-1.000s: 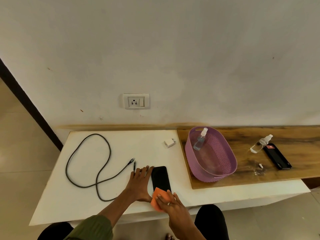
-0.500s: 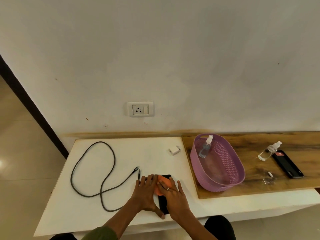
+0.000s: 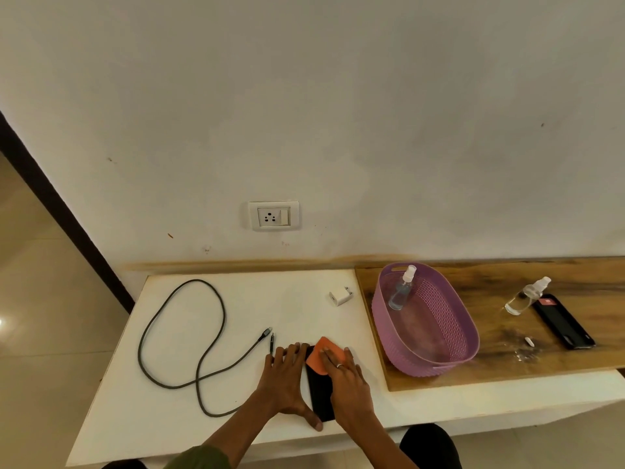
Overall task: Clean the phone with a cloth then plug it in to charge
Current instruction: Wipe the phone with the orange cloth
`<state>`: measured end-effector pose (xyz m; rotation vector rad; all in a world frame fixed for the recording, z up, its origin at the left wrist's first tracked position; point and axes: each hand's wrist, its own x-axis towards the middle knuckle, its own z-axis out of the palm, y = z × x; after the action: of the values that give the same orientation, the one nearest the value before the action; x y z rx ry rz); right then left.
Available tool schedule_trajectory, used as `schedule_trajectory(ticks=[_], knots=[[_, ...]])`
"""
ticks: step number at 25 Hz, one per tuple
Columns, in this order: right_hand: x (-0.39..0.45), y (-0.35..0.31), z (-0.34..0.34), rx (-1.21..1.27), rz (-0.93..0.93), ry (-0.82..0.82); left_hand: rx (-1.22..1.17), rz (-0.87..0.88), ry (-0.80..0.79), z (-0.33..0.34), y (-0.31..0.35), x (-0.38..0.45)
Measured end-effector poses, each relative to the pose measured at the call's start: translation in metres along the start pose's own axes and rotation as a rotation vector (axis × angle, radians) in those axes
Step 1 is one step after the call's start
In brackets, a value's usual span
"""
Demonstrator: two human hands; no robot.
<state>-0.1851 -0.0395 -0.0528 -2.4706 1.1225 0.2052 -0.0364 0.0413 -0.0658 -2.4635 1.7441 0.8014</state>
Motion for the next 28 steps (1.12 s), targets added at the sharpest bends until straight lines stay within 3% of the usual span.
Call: schedule_trajectory(ticks=[7, 12, 17, 22, 28], knots=[[-0.01, 0.001, -0.013, 0.175, 0.06, 0.029, 0.003, -0.011, -0.021, 0.0, 0.0, 0.001], [-0.034, 0.02, 0.002, -0.056, 0.01, -0.011, 0.016, -0.016, 0.002, 0.001, 0.0, 0.001], [-0.054, 0.032, 0.014, -0.226, 0.02, -0.235, 0.009, -0.017, 0.023, 0.001, 0.0, 0.0], [-0.068, 0.029, 0.008, -0.201, -0.1, 0.031, 0.021, -0.02, 0.038, 0.002, 0.001, 0.001], [-0.066, 0.012, 0.013, -0.253, -0.206, 0.108, 0.062, -0.01, 0.042, 0.0, 0.002, -0.001]])
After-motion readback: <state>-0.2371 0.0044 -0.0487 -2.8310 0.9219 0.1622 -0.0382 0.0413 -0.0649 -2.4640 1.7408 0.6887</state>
